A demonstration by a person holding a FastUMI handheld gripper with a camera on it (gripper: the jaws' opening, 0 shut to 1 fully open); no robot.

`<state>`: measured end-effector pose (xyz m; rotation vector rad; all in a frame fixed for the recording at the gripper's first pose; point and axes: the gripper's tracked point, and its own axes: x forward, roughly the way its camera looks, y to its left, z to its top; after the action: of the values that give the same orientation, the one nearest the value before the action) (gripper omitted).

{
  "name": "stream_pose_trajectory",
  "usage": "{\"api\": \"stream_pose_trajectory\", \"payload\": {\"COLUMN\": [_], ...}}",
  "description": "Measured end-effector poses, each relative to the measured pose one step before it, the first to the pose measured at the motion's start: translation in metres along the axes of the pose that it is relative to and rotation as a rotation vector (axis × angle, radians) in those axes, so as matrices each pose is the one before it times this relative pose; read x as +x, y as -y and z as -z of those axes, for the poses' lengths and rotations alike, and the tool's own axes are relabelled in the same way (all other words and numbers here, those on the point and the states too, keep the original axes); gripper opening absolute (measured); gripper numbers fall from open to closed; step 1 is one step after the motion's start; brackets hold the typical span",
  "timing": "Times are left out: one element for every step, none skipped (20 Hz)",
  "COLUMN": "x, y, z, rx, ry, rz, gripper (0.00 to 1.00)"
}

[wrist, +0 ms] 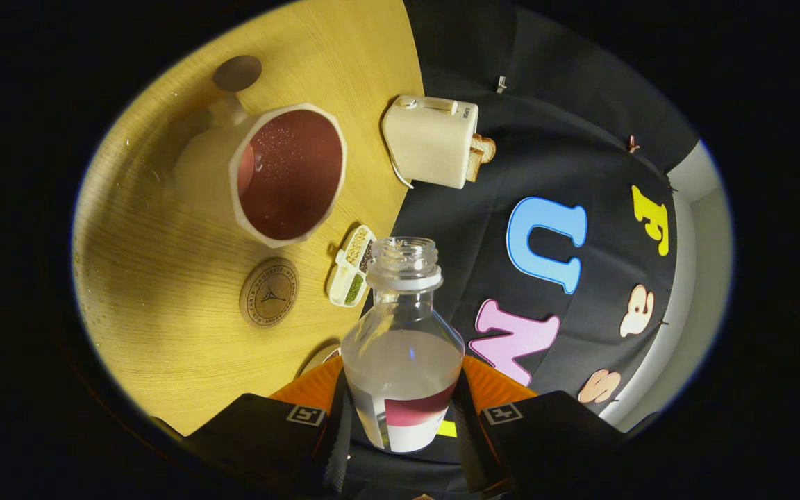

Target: Take the bottle from table, then pour the juice into the cup, finally place the bottle on the coaster

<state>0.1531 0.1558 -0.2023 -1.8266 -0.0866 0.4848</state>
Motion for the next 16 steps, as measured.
{"api": "stream_pose_trajectory", "payload": {"x": [0.00113, 0.00020, 0.00047, 0.00009, -0.00127, -0.00008, 0.00041, -0.00005, 0.00017, 0.00002, -0.00049, -0.00027, -0.00118, -0.00023, -0.00038, 0.00024], "y": [0.00043, 0.00059, 0.00081, 0.00065, 0.00032, 0.00054, 0.00058, 0.00070, 0.00062, 0.00103, -0.00025, -0.00001, 0.00041, 0.00078, 0.00056, 0.00073], "z": [-0.00063, -0.00041, -0.00165, -0.00017, -0.00013, 0.00095, -0.00092, -0.00080, -0.00049, -0.00037, -0.00104, -0.00115, -0.00148, -0.00081, -0.00156, -0.00088], "rx": [-0.01536, -0.02000, -0.01984, -0.01723, -0.01344, -0.00996, -0.01273, -0.01220, -0.01329, -0.01150, -0.01060, -0.01159, -0.01285, -0.01239, -0.00884, -0.00625], "ry": [0.01016, 0.00940, 0.00823, 0.00628, 0.00529, 0.00161, 0.00374, 0.00657, 0.00706, 0.00595, 0.00743, 0.00919, 0.00894, 0.00706, 0.00681, 0.00796], "rz": [0.00183, 0.00072, 0.00023, -0.00021, -0.00268, -0.00233, -0.00146, 0.00169, -0.00046, 0.00090, -0.00027, 0.00104, 0.00226, 0.00134, 0.00000, 0.00186], "gripper": [0.67, 0.67, 0.67, 0.67, 0.66, 0.66, 0.67, 0.67, 0.67, 0.67, 0.67, 0.67, 0.67, 0.67, 0.67, 0.67]}}
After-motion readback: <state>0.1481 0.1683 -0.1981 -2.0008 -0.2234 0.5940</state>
